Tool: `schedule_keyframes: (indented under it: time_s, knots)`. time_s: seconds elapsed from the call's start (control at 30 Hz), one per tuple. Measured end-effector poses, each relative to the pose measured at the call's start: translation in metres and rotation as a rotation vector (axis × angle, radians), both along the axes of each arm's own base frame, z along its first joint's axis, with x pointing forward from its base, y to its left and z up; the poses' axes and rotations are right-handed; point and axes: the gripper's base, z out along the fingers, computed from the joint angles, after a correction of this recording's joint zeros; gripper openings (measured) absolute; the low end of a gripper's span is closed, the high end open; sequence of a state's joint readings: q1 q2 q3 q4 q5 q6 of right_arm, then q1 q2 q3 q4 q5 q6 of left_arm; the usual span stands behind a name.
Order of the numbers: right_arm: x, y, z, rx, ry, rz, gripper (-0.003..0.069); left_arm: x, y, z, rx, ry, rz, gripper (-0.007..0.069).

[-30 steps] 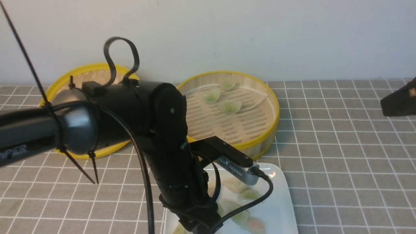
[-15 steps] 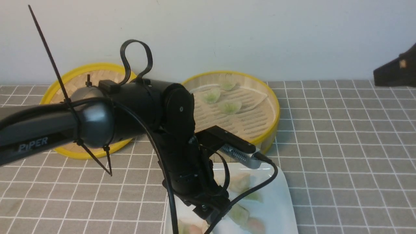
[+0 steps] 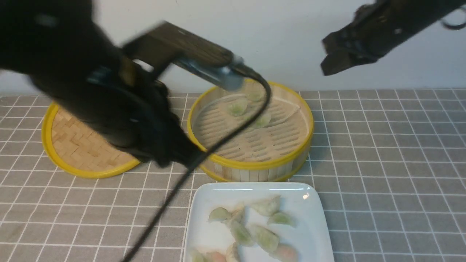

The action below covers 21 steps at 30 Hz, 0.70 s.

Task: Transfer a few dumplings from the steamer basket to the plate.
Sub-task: Use the right arm to grab a dumpling from inside the steamer

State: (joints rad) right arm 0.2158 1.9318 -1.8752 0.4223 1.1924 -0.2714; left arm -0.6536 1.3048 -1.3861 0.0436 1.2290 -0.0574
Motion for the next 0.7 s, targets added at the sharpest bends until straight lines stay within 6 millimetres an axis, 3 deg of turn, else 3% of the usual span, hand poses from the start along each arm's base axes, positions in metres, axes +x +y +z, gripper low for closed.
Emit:
schedule_keyframes:
  time_s: [0.17, 0.3, 0.37, 0.53, 0.7]
  knots:
    - [0.039, 0.034, -0.039, -0.007, 0.017, 0.052, 0.0114, -0.038, 0.030, 0.036, -0.092, -0.106, 0.023, -0.0005]
    - [0.058, 0.054, -0.070, -0.027, 0.018, 0.098, 0.0225, -0.062, 0.048, 0.053, -0.162, -0.168, 0.045, -0.0005]
    - [0.071, 0.066, -0.097, -0.065, 0.003, 0.135, 0.0319, -0.077, 0.060, 0.063, -0.212, -0.203, 0.066, -0.0005]
    - [0.083, 0.078, -0.131, -0.106, -0.017, 0.163, 0.0457, -0.097, 0.075, 0.072, -0.268, -0.232, 0.097, -0.0005]
    - [0.086, 0.086, -0.148, -0.127, -0.027, 0.183, 0.0498, -0.101, 0.079, 0.074, -0.273, -0.247, 0.105, -0.0005]
